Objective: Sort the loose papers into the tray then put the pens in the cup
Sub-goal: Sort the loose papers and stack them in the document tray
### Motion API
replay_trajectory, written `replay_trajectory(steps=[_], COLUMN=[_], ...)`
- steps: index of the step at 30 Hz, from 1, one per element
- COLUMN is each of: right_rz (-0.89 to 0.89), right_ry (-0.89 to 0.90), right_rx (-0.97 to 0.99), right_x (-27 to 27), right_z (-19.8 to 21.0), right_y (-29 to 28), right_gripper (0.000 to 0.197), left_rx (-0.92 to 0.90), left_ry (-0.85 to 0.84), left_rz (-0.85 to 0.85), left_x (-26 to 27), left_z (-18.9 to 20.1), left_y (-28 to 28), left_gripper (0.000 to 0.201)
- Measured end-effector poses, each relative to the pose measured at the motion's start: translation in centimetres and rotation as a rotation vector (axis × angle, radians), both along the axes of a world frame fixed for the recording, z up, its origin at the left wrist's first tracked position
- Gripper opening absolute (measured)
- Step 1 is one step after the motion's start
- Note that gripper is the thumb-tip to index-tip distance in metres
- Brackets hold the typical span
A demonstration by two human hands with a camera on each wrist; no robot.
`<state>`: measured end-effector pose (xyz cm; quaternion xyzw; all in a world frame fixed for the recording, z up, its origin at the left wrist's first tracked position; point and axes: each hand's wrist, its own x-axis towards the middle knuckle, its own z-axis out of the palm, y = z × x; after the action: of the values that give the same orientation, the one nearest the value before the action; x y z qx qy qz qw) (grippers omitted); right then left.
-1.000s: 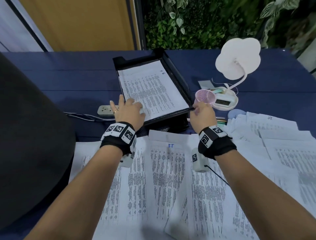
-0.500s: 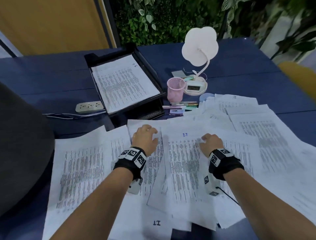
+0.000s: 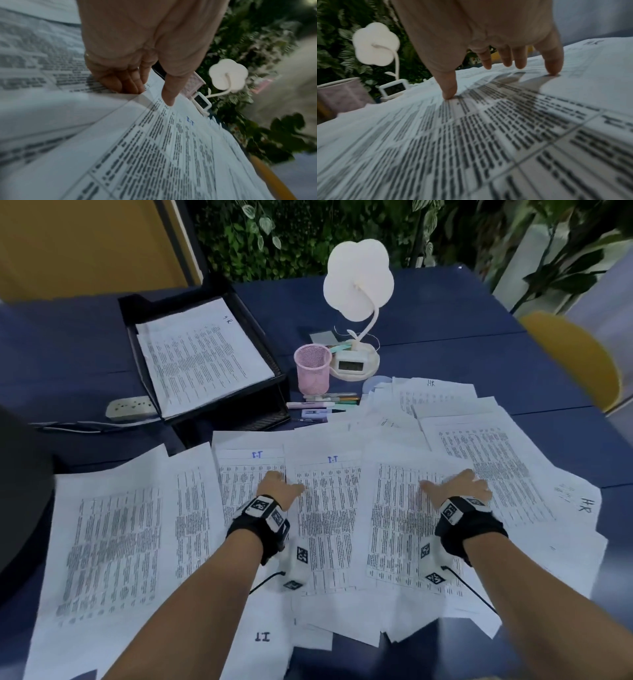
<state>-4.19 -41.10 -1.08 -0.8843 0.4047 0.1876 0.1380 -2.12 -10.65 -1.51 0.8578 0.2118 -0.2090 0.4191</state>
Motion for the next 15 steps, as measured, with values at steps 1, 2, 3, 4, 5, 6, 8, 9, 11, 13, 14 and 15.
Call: replay_trajectory(steps=[1, 2, 3, 4, 5, 6, 8, 9, 11, 13, 14, 15], right_rz=[0.005, 0.017, 0.039, 0.058, 0.077, 0.092, 0.135, 0.155, 0.186, 0.211, 0.221, 0.236], right_ry=[0.014, 0.023, 0.027, 0.029, 0.027, 0.025, 0.032, 0.039, 0.029, 0.005, 0.000, -0.001], right_rx=[-0.006, -0.010, -0.013, -0.013, -0.012, -0.012, -0.018, -0.015, 0.003, 0.018, 0.023, 0.031], right_x=[0.0, 0.1, 0.2, 0.4, 0.6, 0.8, 1.1, 1.1, 1.3, 1.3, 1.3, 1.3], right_z=[-0.1, -0.2, -0.4, -0.4, -0.3, -0.3, -0.1, -0.2, -0.5, -0.6, -0.6, -0.3], right_y=[-0.6, -1.0, -1.2, -1.2, -1.0, -0.8, -0.3, 0.1, 0.8, 1.7, 2.1, 2.6], right_gripper=[0.091, 0.092, 0.091, 0.088, 0.084, 0.081, 0.079, 0.079, 0.076, 0.069, 0.065, 0.061], left_rx=[-0.006, 0.007, 0.037, 0.066, 0.082, 0.069, -0.028, -0.067, -0.118, -0.182, -0.215, -0.230], left_ry=[-0.029, -0.096, -0.180, -0.263, -0.341, -0.390, -0.394, -0.366, -0.273, -0.147, -0.089, -0.069], left_rz=[0.034, 0.054, 0.049, 0.023, -0.014, -0.044, -0.051, -0.035, -0.001, -0.011, -0.028, -0.052], left_x=[0.0, 0.0, 0.0, -0.1, -0.3, -0.4, -0.7, -0.7, -0.8, -0.9, -0.9, -1.0], left_z=[-0.2, -0.5, -0.6, -0.6, -0.6, -0.5, -0.4, -0.5, 0.0, 0.3, 0.5, 0.6], left_y=[-0.1, -0.2, -0.5, -0.8, -1.2, -1.7, -2.7, -3.2, -4.2, -5.0, -5.4, -5.6], left_gripper=[0.055, 0.041, 0.025, 0.012, 0.008, 0.010, 0.009, 0.006, 0.007, 0.033, 0.049, 0.063])
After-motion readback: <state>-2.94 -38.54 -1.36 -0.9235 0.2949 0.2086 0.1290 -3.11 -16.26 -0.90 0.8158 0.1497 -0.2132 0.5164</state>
